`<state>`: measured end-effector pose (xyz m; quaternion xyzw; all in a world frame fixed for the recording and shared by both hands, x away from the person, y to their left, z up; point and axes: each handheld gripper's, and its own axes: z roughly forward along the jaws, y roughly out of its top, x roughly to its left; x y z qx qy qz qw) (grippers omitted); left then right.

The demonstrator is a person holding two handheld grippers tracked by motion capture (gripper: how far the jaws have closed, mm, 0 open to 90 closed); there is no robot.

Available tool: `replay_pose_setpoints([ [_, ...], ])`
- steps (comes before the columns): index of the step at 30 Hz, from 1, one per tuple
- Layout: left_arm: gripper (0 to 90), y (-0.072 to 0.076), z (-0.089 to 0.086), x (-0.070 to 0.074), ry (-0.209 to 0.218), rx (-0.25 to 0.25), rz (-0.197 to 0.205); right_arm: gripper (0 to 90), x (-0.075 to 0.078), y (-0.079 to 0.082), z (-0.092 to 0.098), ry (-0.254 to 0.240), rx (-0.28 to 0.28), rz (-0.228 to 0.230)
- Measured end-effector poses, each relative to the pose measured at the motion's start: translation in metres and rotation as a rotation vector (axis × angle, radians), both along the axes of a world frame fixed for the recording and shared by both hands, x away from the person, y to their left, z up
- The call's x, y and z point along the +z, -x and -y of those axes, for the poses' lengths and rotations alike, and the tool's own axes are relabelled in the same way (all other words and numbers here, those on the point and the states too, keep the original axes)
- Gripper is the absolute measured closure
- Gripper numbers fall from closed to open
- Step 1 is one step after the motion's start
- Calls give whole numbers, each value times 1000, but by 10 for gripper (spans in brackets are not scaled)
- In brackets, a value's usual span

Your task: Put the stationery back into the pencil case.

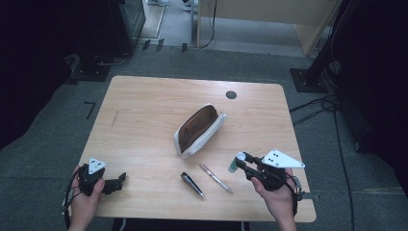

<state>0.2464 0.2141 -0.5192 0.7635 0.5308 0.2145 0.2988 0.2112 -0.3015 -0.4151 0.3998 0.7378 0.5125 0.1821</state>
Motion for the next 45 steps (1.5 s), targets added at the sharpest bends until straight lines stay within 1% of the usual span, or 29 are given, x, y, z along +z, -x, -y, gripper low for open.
replay_pose_setpoints([
  [8,0,0,0,0,0,0,0,664,5,-5,-8,-5,9,1],
  [19,0,0,0,0,0,0,0,664,11,-13,-18,-10,26,13],
  [24,0,0,0,0,0,0,0,664,13,-18,-22,-18,27,13],
  [25,0,0,0,0,0,0,0,665,14,-18,-23,-21,28,8],
  [32,0,0,0,0,0,0,0,665,20,-24,-33,-25,42,26],
  [45,0,0,0,0,0,0,0,664,37,-38,-53,-47,75,55],
])
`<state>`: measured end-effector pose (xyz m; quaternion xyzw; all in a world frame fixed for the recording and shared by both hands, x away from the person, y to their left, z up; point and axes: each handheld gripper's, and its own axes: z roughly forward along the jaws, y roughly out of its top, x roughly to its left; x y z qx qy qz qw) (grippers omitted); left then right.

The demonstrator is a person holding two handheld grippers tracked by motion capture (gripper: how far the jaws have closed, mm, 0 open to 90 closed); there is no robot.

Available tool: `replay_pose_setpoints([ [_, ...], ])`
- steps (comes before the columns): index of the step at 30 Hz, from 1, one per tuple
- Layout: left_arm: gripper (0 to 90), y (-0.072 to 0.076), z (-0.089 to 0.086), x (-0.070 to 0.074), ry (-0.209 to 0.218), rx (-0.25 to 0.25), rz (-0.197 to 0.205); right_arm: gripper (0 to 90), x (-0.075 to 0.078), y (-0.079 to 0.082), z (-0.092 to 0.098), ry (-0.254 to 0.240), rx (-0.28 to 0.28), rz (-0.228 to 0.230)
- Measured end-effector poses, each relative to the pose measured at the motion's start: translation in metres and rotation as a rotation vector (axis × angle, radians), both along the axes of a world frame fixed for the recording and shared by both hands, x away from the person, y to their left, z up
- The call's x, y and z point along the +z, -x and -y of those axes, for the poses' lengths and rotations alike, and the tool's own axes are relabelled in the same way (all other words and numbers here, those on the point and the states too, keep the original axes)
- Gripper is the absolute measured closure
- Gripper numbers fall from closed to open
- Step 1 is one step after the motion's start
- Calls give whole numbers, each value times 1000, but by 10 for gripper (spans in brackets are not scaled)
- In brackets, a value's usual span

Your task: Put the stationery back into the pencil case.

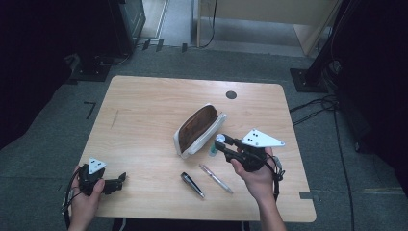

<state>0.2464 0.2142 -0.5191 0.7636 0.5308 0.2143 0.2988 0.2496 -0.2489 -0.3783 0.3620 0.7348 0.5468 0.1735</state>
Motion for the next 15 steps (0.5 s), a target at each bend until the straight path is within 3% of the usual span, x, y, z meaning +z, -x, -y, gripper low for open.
replay_pose_setpoints([
  [15,0,0,0,0,2,2,1,664,12,-18,-25,-18,23,21],
])
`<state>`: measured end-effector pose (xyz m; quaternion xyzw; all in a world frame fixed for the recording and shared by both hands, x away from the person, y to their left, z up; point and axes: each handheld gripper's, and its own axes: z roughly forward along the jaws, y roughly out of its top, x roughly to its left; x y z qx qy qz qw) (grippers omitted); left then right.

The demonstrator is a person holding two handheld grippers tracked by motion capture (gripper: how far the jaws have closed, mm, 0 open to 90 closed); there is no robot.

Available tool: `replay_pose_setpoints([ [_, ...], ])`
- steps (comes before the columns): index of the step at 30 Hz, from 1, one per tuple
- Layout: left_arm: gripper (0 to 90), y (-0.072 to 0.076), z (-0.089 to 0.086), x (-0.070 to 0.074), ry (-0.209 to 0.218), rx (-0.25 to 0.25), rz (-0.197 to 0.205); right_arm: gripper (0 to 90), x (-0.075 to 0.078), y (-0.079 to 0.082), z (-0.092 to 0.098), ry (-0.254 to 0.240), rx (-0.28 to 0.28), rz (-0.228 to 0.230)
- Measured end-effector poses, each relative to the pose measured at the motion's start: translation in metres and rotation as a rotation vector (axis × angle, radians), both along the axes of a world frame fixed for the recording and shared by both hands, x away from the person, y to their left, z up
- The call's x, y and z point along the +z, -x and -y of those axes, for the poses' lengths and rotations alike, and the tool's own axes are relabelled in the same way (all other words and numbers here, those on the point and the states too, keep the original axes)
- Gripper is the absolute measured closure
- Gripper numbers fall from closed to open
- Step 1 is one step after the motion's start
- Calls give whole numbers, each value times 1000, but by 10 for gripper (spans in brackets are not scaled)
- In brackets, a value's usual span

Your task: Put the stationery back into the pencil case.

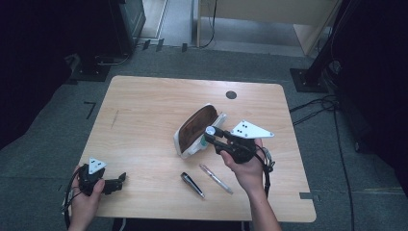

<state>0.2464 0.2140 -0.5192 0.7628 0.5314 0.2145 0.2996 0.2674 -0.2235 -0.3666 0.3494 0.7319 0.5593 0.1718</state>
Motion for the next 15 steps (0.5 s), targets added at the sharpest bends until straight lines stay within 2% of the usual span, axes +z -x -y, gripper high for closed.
replay_pose_setpoints([
  [9,0,0,0,0,-8,-14,-2,665,1,-14,-14,6,-4,3],
  [15,0,0,0,0,-6,-12,-2,664,-4,-25,-21,13,-18,-1],
])
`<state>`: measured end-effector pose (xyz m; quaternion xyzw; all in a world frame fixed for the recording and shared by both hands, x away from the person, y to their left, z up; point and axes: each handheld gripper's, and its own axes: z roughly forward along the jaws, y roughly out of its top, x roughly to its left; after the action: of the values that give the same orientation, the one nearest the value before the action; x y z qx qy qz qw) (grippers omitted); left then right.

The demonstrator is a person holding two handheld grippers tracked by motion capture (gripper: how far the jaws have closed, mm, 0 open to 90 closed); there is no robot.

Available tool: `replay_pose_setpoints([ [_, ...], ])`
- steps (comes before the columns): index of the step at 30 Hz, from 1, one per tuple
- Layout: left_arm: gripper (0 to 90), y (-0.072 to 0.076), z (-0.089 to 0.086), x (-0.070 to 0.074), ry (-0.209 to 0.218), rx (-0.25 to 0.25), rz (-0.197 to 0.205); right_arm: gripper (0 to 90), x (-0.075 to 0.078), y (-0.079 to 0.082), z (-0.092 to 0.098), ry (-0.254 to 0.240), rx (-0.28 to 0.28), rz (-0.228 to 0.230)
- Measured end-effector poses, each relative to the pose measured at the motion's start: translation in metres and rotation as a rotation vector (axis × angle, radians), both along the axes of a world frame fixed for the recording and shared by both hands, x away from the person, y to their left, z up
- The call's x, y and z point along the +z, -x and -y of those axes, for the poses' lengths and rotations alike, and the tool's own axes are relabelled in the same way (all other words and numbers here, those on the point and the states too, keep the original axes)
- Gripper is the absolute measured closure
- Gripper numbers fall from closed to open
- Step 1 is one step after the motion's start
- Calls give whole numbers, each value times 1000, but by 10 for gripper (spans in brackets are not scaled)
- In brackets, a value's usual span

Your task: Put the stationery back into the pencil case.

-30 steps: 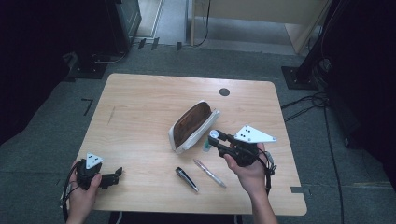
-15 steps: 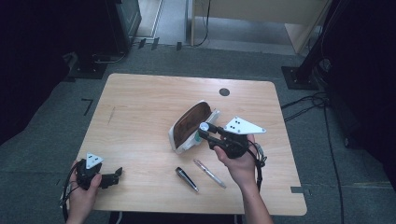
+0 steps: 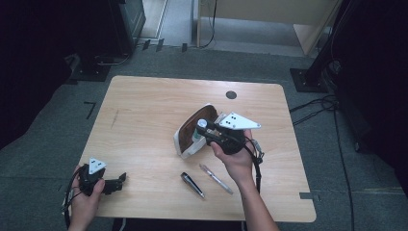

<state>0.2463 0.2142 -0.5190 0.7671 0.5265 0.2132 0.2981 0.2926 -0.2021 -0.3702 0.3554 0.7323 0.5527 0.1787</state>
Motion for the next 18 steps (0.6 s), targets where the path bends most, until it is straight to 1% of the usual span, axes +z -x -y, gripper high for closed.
replay_pose_setpoints([
  [3,0,0,0,0,1,1,0,664,-3,-7,-1,12,-14,4],
  [6,0,0,0,0,0,-2,1,665,-4,-16,3,12,-39,0],
  [16,0,0,0,0,-1,-2,1,665,-14,-51,22,24,-150,-9],
  [18,0,0,0,0,0,-1,1,664,-16,-58,23,38,-168,-9],
])
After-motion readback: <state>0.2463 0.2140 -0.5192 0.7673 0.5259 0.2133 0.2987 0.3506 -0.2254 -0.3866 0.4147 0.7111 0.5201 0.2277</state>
